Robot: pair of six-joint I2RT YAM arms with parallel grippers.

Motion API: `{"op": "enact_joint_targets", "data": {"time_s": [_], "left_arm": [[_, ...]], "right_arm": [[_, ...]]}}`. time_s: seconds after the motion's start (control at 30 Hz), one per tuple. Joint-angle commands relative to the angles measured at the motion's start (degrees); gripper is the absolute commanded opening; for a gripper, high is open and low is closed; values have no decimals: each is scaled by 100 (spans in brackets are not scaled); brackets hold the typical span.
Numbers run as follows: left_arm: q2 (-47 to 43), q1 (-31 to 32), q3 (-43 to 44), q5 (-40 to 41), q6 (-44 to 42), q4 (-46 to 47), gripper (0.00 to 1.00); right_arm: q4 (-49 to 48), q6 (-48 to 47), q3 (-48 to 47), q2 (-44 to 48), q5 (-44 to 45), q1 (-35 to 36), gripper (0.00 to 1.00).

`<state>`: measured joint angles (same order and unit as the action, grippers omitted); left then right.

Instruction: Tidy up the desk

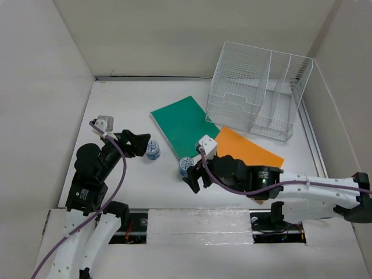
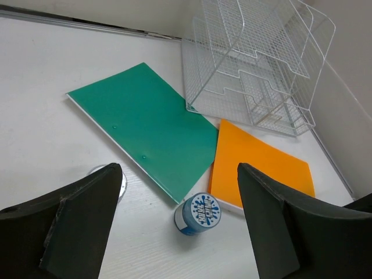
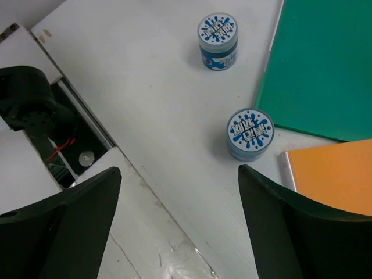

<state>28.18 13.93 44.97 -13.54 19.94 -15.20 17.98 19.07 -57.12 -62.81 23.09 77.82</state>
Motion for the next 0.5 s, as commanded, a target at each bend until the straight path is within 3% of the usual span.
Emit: {"op": "enact_joint_targets", "data": {"time_s": [0.0, 0.03, 0.1, 0.13, 0.23, 0.3, 0.33, 0.37, 0.4, 0.47], "left_arm": [[-120, 30, -32, -35, -87, 307, 76], [-112, 30, -24, -26, -105, 272, 77], [-103, 30, -41, -69, -131, 281, 75], [-103, 30, -67, -61, -131, 298, 74], [-103, 30, -94, -35, -122, 316, 63], [-120, 30, -111, -35, -114, 334, 52], [-129, 30, -120, -35, -114, 351, 45], [-129, 30, -120, -43, -114, 369, 26], [-120, 30, -129, -113, -131, 369, 19], [-120, 30, -129, -122, -122, 395, 17]], "right_arm": [[-49, 9, -71, -144, 125, 101, 84], [-14, -8, -80, -188, 134, 102, 57], [22, -9, -88, -328, 169, 154, 28], [22, 18, -88, -390, 195, 154, 1], [92, 62, -150, -688, 231, 154, 0], [118, 123, -176, -873, 283, 225, 16], [127, 141, -194, -1030, 318, 286, 44], [101, 158, -177, -1119, 319, 286, 57], [31, 193, -115, -1250, 319, 286, 81], [-66, 220, -28, -1391, 301, 286, 87]]}}
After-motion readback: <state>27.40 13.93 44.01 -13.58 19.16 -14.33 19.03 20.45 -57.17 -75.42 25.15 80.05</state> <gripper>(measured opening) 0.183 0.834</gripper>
